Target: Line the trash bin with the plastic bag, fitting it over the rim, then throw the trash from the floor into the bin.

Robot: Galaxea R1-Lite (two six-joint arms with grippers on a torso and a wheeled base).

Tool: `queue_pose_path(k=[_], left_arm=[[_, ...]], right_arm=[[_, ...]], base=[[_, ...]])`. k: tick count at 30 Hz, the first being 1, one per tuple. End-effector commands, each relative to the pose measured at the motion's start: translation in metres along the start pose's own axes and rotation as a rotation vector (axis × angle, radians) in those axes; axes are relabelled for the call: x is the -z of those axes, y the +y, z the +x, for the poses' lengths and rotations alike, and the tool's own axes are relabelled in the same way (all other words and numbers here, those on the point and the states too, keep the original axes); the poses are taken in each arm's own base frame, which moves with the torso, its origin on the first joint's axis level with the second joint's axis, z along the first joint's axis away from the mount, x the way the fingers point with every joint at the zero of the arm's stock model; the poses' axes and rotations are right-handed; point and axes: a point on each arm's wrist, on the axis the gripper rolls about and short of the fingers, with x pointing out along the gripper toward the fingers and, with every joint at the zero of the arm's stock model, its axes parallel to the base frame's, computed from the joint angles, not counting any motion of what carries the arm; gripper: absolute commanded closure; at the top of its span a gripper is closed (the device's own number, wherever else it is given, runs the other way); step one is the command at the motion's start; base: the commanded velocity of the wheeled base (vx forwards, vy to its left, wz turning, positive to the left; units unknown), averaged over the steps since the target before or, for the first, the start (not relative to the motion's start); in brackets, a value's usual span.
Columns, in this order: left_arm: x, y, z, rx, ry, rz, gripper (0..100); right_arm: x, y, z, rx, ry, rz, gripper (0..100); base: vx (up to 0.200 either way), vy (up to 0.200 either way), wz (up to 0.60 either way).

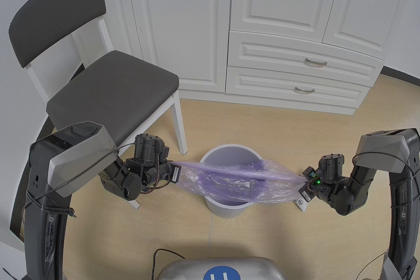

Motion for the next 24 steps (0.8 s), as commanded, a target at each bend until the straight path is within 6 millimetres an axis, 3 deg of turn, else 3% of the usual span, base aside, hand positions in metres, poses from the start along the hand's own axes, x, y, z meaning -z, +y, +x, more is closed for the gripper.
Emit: queue_pose_path(k=[1,24], left_arm=[[0.0,0.005,-0.014,0.015,0.013,0.028,100],[0.034,0.004,-0.008,0.073,0.059,0.146,100]], right_arm=[[-0.001,-0.004,-0.017,-0.004,0.003,-0.026,100],[0.011,0.002,-0.019,-0.032,0.049,-0.083,100]], base=[[0.0,0.0,0.0],[0.0,0.0,0.0]])
